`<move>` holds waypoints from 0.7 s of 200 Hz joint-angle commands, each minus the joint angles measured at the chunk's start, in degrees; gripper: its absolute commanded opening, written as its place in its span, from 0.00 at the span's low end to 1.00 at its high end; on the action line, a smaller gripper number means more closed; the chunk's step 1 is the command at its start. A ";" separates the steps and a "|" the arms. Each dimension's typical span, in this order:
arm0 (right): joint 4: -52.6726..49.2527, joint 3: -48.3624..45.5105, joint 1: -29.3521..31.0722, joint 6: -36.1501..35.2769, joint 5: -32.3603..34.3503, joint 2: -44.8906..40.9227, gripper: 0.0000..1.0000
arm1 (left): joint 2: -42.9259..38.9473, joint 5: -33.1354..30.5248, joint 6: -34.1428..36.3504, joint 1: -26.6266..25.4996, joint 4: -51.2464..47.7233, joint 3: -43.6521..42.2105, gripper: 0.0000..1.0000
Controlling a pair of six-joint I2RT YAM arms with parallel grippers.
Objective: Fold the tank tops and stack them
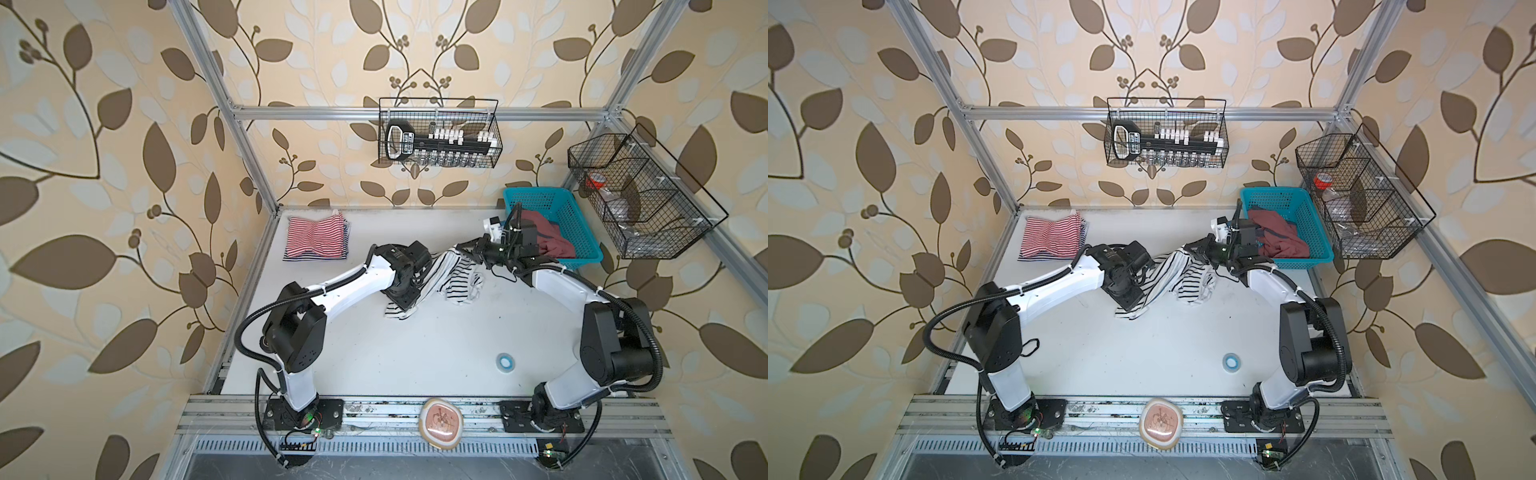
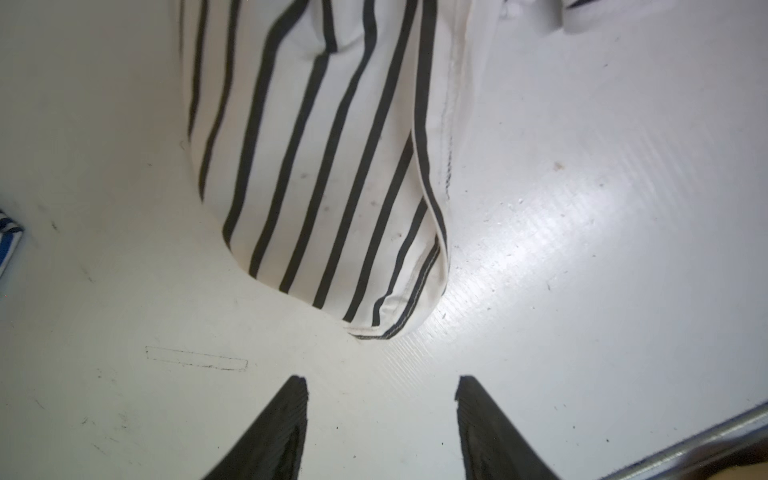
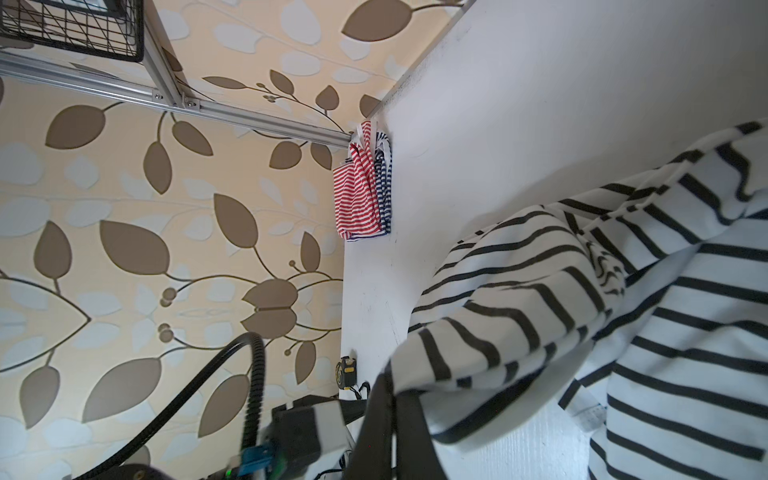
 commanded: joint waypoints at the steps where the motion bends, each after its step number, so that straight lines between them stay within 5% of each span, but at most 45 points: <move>1: 0.05 1.17 -0.73 -0.94 -0.25 1.22 0.00 | -11.32 3.98 -6.68 -0.17 3.95 -5.37 0.57; 62: 0.01 2.60 -1.07 -1.00 -0.59 2.30 0.00 | -7.81 15.66 -30.13 -0.19 13.40 -19.58 0.33; 91: -0.20 2.96 -1.17 -1.13 -0.73 1.95 0.00 | -5.99 14.62 -37.42 -0.09 16.72 -20.96 0.27; 140: -0.58 2.63 -1.34 -1.30 -0.81 1.54 0.00 | -0.42 12.36 -43.73 0.00 15.97 -18.86 0.34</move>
